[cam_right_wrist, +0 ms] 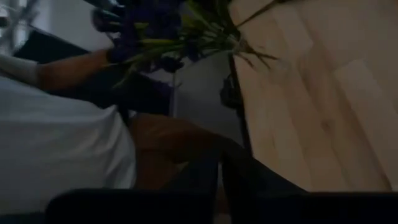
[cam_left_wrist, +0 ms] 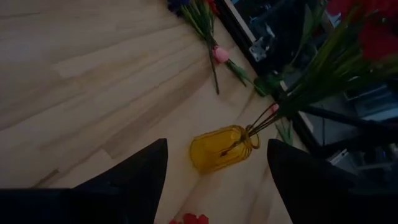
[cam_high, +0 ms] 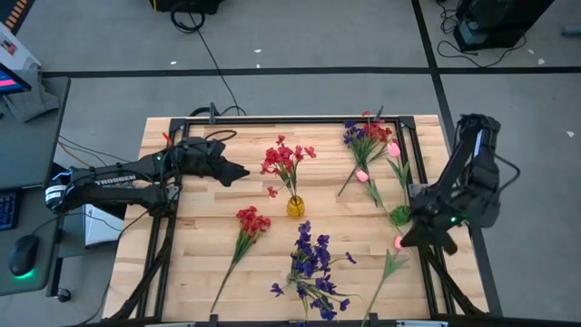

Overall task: Sort flowers into vase by color
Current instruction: Put the bottom left pink tulip into the green vase

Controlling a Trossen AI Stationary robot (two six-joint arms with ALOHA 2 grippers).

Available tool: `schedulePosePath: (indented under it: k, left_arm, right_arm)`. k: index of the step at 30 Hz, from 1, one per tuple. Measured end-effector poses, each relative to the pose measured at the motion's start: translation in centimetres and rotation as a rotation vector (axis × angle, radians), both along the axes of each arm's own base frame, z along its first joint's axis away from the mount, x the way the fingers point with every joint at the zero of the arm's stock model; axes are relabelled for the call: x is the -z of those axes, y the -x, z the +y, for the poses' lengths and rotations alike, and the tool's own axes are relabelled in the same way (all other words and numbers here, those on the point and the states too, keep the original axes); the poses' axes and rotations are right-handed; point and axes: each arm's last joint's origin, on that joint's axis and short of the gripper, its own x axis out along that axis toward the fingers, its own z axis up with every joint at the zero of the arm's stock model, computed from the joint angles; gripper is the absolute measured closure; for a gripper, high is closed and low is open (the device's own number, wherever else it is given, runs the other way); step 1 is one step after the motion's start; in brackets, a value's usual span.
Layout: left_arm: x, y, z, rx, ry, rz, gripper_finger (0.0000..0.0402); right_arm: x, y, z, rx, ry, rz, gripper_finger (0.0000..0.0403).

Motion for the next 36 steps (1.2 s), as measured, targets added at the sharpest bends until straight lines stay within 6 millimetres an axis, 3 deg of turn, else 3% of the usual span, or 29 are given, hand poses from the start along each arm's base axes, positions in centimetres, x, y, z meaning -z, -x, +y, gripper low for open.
schedulePosePath:
  k: [8,12,17,22,30,36]
  left_arm:
    - [0.6,0.3,-0.2,0.037,-0.005,0.065,0.0122]
    - [0.7,0.4,-0.2,0.058,-0.039,0.089,0.0122]
    - [0.8,0.4,-0.2,0.07,-0.089,0.109,0.0122]
    - [0.8,0.4,-0.1,0.08,-0.144,0.121,0.0122]
    - [1.4,0.8,-0.2,0.118,-0.206,0.204,0.0122]
    - [1.7,1.0,-0.2,0.122,-0.233,0.252,0.0122]
  right_arm:
    - [-1.6,-4.3,0.9,0.13,0.152,0.09,0.0388]
    - [-1.0,-7.5,0.6,0.199,0.221,0.247,0.0384]
    - [-0.5,-11.4,-0.5,0.365,0.22,0.323,0.0372]
    - [0.5,-13.9,-1.9,0.474,0.252,0.421,0.0369]
    - [1.8,-13.8,-2.9,0.429,0.347,0.82,0.0371]
    - [1.2,-12.2,-1.4,0.309,0.271,0.881,0.0371]
